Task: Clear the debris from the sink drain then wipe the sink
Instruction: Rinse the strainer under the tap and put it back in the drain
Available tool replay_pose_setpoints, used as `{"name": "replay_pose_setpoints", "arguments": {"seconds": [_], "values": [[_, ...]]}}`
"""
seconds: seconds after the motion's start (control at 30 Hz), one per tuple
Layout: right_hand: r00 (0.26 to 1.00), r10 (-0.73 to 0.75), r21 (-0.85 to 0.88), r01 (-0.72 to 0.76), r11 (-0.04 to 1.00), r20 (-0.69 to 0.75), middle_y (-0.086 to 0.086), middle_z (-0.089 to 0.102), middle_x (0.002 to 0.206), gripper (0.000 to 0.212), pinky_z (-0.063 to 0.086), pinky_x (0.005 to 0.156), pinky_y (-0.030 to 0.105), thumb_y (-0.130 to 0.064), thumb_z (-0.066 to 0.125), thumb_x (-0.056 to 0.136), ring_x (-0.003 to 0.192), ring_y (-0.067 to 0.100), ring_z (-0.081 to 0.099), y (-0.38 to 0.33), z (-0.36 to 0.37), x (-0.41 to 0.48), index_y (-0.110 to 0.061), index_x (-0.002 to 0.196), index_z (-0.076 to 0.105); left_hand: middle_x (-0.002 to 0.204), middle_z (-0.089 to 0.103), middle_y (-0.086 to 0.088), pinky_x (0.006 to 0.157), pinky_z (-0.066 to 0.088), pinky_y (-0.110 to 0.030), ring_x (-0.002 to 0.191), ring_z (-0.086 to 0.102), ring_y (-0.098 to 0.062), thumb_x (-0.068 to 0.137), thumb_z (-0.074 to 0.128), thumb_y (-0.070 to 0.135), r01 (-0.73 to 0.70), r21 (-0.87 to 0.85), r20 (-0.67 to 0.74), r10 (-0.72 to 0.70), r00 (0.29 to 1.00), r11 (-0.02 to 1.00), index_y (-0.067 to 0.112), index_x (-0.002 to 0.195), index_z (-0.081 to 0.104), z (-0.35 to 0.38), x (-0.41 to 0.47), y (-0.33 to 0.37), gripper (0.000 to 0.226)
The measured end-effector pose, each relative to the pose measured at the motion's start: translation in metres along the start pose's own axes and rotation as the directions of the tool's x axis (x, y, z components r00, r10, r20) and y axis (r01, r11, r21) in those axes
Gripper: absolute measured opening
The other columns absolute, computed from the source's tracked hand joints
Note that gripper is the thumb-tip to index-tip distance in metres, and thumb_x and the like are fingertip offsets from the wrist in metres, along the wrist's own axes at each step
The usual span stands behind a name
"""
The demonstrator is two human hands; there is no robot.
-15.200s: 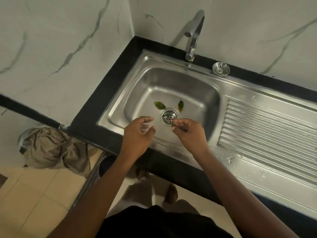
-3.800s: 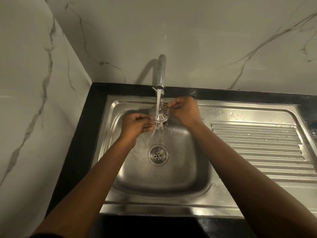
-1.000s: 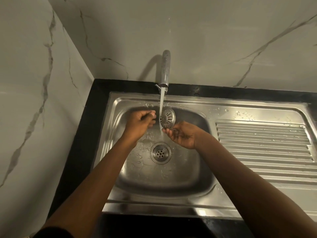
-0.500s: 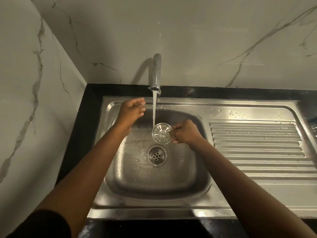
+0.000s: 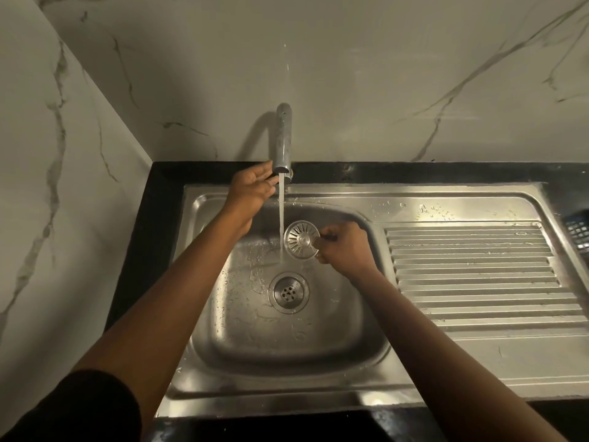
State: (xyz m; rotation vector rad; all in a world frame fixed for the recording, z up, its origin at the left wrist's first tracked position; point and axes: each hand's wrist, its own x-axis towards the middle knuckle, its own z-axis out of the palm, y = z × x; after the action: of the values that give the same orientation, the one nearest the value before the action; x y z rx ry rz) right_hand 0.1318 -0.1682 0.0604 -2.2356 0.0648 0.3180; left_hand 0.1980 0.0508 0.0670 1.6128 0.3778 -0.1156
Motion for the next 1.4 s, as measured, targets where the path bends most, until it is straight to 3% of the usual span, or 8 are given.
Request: {"name": "replay_pose_setpoints", "arguments": {"seconds": [0.1, 0.27, 0.43, 0.57, 0.7, 0.93, 1.13, 1.4], "values": [[1.000, -0.011, 0.019, 0.011, 1.000, -0.019, -0.018, 0.070, 0.056, 0.018, 0.043, 0.046, 0.004, -0.015, 0.071, 0.085, 0.048, 0.001, 0.068, -0.004, 0.001, -0.004, -0.028, 0.072, 0.073, 0.123, 0.072, 0.007, 0.095, 0.058, -0.022, 0.131, 0.065, -0.020, 0.097, 0.052, -0.016, 0.001, 0.032, 0.032, -0.002, 1.000, 0.999, 0.032, 0.108, 0.072, 0.007, -0.009, 0.004, 0.052], [0.997, -0.036, 0.027, 0.038, 0.999, -0.068, -0.021, 0.070, 0.060, 0.025, 0.049, 0.047, 0.009, -0.017, 0.070, 0.084, 0.047, 0.003, 0.069, -0.007, 0.001, -0.006, -0.035, 0.066, 0.069, 0.157, 0.055, -0.004, 0.119, 0.045, -0.042, 0.146, 0.052, -0.024, 0.098, 0.047, -0.019, -0.061, 0.104, 0.106, 0.050, 0.993, 0.993, -0.001, 0.150, 0.051, 0.005, -0.013, 0.007, 0.055], [0.994, -0.085, 0.089, 0.091, 0.992, -0.071, -0.019, 0.073, 0.068, 0.043, 0.065, 0.055, 0.035, -0.017, 0.071, 0.087, 0.051, 0.009, 0.072, -0.011, 0.001, -0.005, -0.057, 0.071, 0.069, 0.144, 0.067, -0.011, 0.113, 0.052, -0.040, 0.133, 0.063, -0.022, 0.102, 0.057, -0.006, -0.059, 0.114, 0.060, 0.052, 0.997, 0.992, 0.007, 0.144, 0.060, 0.002, -0.032, -0.002, 0.045], [0.990, -0.116, 0.048, 0.120, 0.992, -0.078, -0.009, 0.073, 0.065, 0.025, 0.065, 0.057, 0.038, -0.019, 0.070, 0.085, 0.053, 0.010, 0.071, -0.008, 0.004, -0.007, -0.038, 0.069, 0.072, 0.121, 0.077, -0.011, 0.102, 0.058, -0.042, 0.114, 0.073, -0.029, 0.100, 0.064, 0.003, 0.050, 0.081, 0.061, -0.055, 0.997, 0.995, 0.008, 0.127, 0.071, -0.003, -0.058, -0.032, 0.028], [0.970, -0.231, -0.231, 0.209, 0.950, -0.076, -0.014, 0.068, 0.071, 0.009, 0.038, 0.050, 0.007, -0.023, 0.068, 0.087, 0.054, -0.002, 0.060, -0.001, 0.014, -0.012, -0.026, 0.088, 0.076, 0.114, 0.078, -0.010, 0.093, 0.061, -0.036, 0.101, 0.073, -0.023, 0.102, 0.064, 0.009, 0.121, 0.144, 0.115, -0.138, 0.984, 0.982, 0.009, 0.122, 0.073, -0.007, -0.081, -0.066, 0.022], [0.908, -0.406, -0.597, 0.385, 0.704, 0.107, 0.007, 0.066, 0.085, 0.013, 0.038, 0.052, 0.031, -0.022, 0.056, 0.094, 0.065, 0.036, 0.066, 0.011, 0.040, -0.024, -0.015, 0.092, 0.066, 0.112, 0.079, -0.009, 0.081, 0.059, -0.029, 0.094, 0.074, -0.022, 0.100, 0.067, 0.009, 0.233, 0.202, 0.059, -0.249, 0.967, 0.951, 0.013, 0.113, 0.077, -0.005, -0.100, -0.110, 0.017], [0.902, -0.412, -0.655, 0.391, 0.647, 0.132, 0.006, 0.063, 0.076, 0.004, 0.029, 0.049, 0.028, -0.013, 0.065, 0.088, 0.052, 0.036, 0.062, 0.020, 0.051, -0.029, -0.012, 0.084, 0.065, 0.125, 0.076, -0.011, 0.108, 0.054, -0.046, 0.116, 0.072, -0.028, 0.100, 0.065, 0.007, 0.276, 0.246, 0.033, -0.293, 0.956, 0.929, 0.009, 0.127, 0.074, -0.003, -0.106, -0.129, 0.028], [0.997, -0.065, -0.347, 0.050, 0.937, -0.031, 0.001, 0.077, 0.084, 0.014, 0.058, 0.066, 0.032, -0.018, 0.068, 0.083, 0.075, 0.023, 0.071, 0.041, 0.059, -0.014, -0.023, 0.094, 0.074, 0.123, 0.077, -0.009, 0.107, 0.055, -0.043, 0.114, 0.072, -0.026, 0.098, 0.068, 0.008, 0.285, 0.230, 0.028, -0.300, 0.954, 0.930, 0.010, 0.125, 0.075, -0.004, -0.103, -0.140, 0.028]]}}
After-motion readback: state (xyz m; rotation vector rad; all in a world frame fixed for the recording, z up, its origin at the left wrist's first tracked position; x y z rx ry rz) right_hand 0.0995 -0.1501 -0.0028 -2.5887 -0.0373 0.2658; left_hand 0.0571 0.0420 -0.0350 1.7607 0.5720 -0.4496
